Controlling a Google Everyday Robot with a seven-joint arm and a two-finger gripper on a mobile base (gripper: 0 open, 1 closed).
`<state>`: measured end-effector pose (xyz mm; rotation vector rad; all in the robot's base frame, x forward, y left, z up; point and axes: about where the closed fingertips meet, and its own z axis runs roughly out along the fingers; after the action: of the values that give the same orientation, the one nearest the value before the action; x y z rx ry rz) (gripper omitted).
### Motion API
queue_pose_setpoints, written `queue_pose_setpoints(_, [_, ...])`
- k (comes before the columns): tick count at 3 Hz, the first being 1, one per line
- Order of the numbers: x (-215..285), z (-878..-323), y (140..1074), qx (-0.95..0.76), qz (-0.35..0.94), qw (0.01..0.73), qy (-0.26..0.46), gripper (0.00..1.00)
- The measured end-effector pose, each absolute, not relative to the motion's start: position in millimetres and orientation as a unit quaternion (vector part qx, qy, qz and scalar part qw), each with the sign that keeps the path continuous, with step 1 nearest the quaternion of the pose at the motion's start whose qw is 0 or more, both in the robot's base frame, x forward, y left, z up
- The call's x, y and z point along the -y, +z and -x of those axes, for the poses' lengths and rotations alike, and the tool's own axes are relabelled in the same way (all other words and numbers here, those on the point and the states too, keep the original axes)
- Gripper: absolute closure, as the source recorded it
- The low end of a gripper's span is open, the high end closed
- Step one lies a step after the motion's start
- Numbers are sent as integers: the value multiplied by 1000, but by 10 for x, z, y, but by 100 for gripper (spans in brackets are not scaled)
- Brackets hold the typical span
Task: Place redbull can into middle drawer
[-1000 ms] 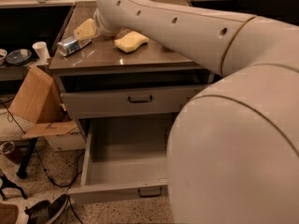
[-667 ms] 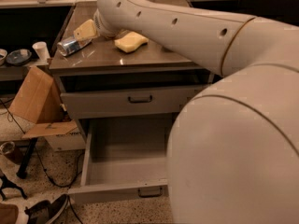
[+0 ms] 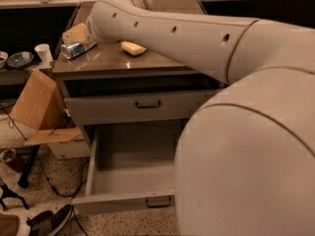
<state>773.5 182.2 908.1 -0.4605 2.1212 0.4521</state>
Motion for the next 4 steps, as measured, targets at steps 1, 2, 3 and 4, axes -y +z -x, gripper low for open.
queue_pose_setpoints(1, [-2346, -7729, 9014, -856, 164, 444, 209, 0])
queue_pose_setpoints(2, [-2346, -7729, 9014, -856, 164, 444, 209, 0])
queue_pose_setpoints(3, [-2324, -7716, 9093, -857, 160, 448, 198, 0])
queue_pose_setpoints(4, [-2327, -7783, 9129, -864, 149, 448, 176, 0])
